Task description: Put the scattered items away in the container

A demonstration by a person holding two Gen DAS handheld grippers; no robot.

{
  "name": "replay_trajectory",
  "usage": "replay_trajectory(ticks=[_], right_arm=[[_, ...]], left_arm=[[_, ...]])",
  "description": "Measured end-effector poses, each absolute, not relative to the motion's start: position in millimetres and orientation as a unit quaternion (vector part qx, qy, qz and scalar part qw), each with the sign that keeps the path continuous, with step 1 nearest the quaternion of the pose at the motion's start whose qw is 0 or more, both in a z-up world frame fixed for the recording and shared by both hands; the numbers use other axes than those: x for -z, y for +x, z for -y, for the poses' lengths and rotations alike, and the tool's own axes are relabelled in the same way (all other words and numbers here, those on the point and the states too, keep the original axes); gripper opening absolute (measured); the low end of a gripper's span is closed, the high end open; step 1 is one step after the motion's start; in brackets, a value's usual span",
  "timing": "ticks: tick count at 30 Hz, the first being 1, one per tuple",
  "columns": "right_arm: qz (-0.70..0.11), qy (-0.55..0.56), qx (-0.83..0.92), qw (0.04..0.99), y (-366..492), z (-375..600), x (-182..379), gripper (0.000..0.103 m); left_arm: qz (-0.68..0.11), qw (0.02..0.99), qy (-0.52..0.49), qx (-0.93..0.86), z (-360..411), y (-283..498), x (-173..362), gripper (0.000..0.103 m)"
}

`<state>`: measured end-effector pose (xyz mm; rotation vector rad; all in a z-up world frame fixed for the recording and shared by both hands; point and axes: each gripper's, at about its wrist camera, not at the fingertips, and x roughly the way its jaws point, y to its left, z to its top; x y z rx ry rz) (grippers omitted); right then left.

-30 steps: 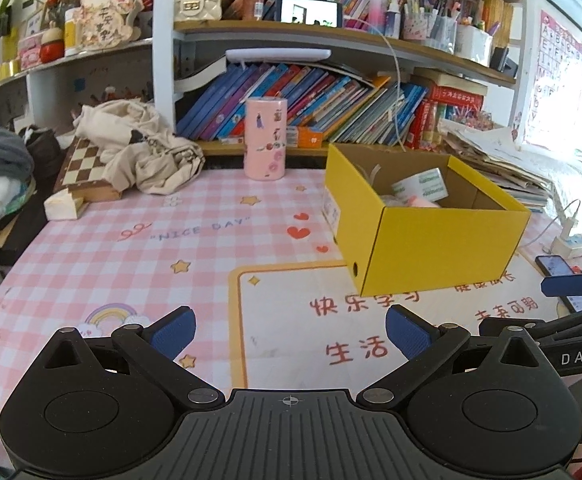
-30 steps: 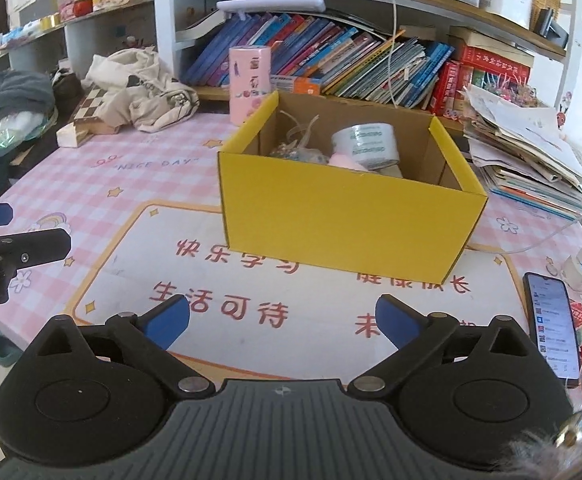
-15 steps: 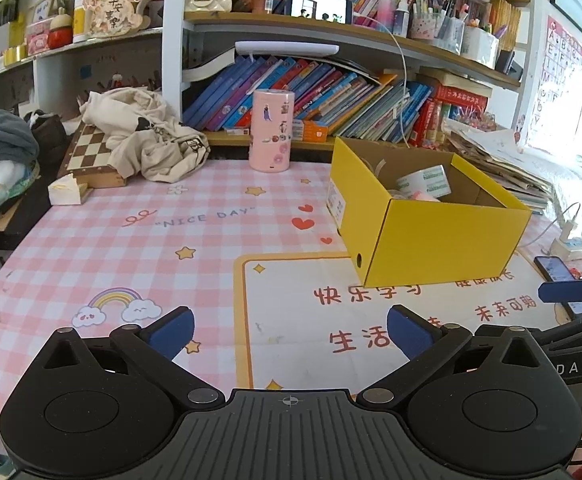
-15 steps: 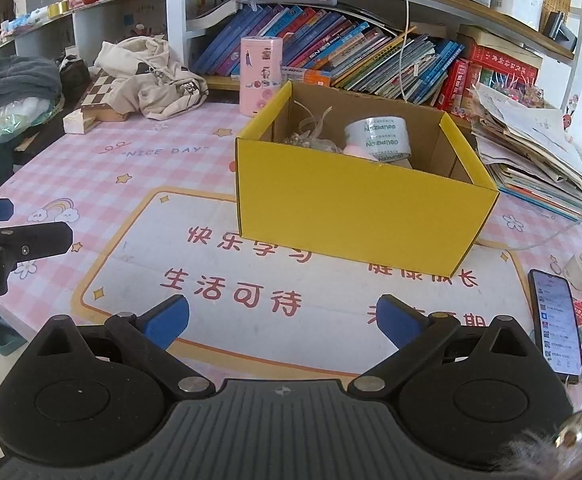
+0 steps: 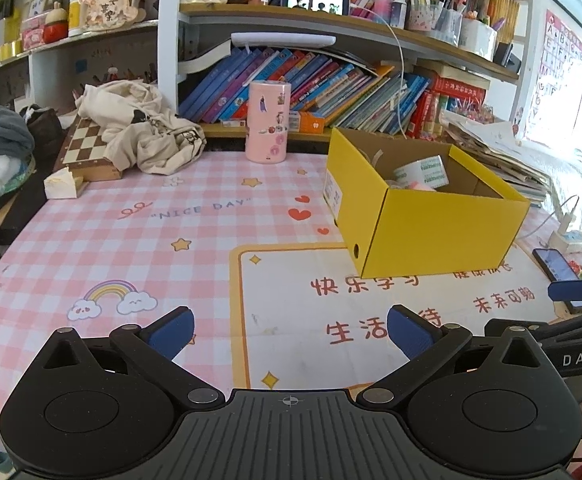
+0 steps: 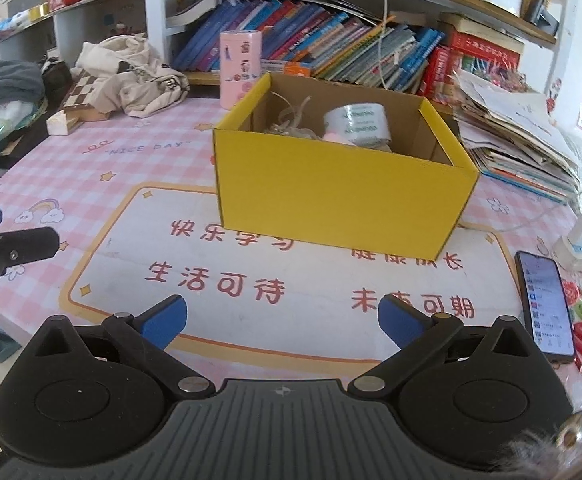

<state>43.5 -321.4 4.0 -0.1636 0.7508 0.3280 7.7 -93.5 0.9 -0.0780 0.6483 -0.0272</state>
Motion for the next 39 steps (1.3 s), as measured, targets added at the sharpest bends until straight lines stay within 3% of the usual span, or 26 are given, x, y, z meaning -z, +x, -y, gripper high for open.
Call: replay_trajectory(ticks=[39], right_arm=[[-0.379, -0.098, -0.177, 0.903, 50.4, 311.5, 1.3, 0.103]], left_arm=[[-0.338, 0.938, -0.077, 0.013, 86.9, 12.2, 7.1, 0.103]])
